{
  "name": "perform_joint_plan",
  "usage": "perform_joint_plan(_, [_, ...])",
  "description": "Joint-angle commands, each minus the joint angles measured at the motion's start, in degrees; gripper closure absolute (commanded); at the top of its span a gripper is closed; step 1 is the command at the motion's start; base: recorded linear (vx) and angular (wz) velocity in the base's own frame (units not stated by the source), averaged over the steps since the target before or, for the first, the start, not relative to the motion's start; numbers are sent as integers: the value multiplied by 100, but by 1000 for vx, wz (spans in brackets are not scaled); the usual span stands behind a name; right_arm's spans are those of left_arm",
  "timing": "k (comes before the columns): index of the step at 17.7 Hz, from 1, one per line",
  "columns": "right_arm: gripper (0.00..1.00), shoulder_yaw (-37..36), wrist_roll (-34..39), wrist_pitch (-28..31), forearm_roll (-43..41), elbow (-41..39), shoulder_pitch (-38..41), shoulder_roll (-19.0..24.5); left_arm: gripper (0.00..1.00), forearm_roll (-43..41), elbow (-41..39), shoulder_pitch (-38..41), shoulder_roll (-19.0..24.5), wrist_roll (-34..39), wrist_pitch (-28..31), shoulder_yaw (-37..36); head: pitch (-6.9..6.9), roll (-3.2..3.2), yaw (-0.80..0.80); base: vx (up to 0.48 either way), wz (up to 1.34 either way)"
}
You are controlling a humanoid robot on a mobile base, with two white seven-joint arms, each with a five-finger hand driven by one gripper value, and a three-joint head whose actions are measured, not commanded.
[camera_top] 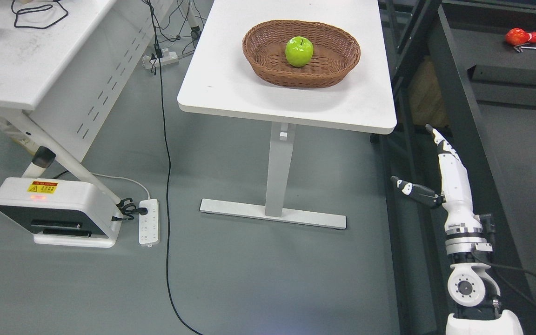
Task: Place green apple on left shelf middle layer
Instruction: 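Drive toward the table and raise the right hand toward the wicker basket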
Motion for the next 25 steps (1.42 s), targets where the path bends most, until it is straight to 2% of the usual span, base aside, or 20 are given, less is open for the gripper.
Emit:
perform_joint_plan(1, [0, 29, 140, -38, -49, -157, -44, -38, 0, 0, -1, 0, 100, 1, -4, 5, 0, 0, 0, 181, 3])
perform_joint_plan(10, [0, 55, 158, -90, -506, -166, -114, 120, 0, 0, -1, 0, 100, 1, -4, 5, 0, 0, 0, 249, 21])
perform_joint_plan(14, [0, 564, 455, -82, -480, -148, -132, 269, 0, 0, -1, 0, 100, 1, -4, 5, 0, 0, 0, 284, 1])
perform_joint_plan(17, [0, 653, 667, -82, -497, -148, -149, 489, 0, 0, -1, 0, 100, 1, -4, -13, 0, 0, 0, 236, 0])
perform_joint_plan(25, [0, 1240, 676, -82, -454, 70, -764, 498, 0, 0, -1, 0, 100, 1, -4, -13, 0, 0, 0, 157, -11])
